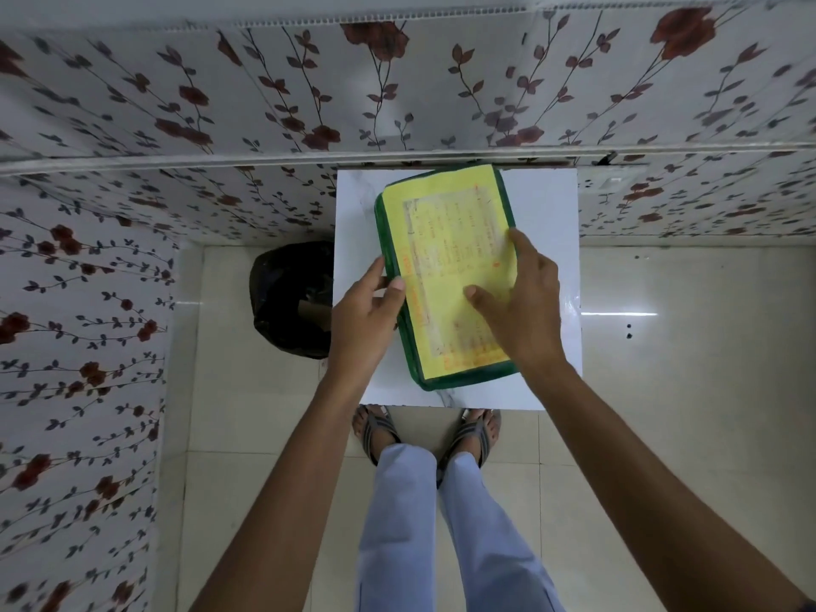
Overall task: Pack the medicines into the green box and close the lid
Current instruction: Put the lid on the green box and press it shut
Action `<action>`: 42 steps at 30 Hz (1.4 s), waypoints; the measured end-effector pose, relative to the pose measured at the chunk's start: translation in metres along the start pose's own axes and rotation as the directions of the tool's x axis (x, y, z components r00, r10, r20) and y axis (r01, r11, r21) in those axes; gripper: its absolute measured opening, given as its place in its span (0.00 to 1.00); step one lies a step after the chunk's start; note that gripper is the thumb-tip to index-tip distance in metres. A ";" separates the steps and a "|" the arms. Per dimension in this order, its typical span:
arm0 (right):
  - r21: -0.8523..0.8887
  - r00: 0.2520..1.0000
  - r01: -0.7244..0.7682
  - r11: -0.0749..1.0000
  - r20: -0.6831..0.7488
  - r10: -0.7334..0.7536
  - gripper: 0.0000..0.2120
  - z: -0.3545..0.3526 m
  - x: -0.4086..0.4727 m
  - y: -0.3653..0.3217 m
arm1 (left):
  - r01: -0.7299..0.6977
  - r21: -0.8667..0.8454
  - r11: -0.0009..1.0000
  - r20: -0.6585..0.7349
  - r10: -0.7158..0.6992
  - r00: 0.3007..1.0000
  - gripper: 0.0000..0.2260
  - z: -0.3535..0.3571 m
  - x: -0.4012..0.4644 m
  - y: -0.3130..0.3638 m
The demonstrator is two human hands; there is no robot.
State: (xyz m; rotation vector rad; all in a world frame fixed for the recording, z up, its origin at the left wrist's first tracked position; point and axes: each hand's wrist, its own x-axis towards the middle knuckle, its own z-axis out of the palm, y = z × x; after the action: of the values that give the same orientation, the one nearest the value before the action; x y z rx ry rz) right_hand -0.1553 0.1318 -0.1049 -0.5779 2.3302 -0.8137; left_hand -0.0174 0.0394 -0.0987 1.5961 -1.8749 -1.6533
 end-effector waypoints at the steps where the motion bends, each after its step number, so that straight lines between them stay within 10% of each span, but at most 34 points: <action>1: -0.021 1.000 0.021 1.000 -0.010 -0.021 0.34 0.003 -0.002 -0.001 | -0.036 0.053 0.998 -0.009 0.037 0.999 0.19 0.001 0.000 -0.001; 12: -0.211 0.967 0.214 0.954 -0.090 -0.237 0.30 0.001 -0.012 -0.011 | -0.138 0.185 0.973 -0.102 0.158 0.982 0.16 0.008 -0.005 0.002; 42: -0.530 0.990 0.135 0.837 0.042 -0.133 0.31 -0.001 -0.012 -0.013 | -0.001 0.209 0.978 -0.119 0.027 0.993 0.09 0.012 0.004 0.014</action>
State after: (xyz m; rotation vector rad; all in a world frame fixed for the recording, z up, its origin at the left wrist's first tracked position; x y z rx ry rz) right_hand -0.1448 0.1298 -0.0911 -0.9834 2.5343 -0.1995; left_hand -0.0355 0.0409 -0.0940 1.7137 -2.0476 -1.3579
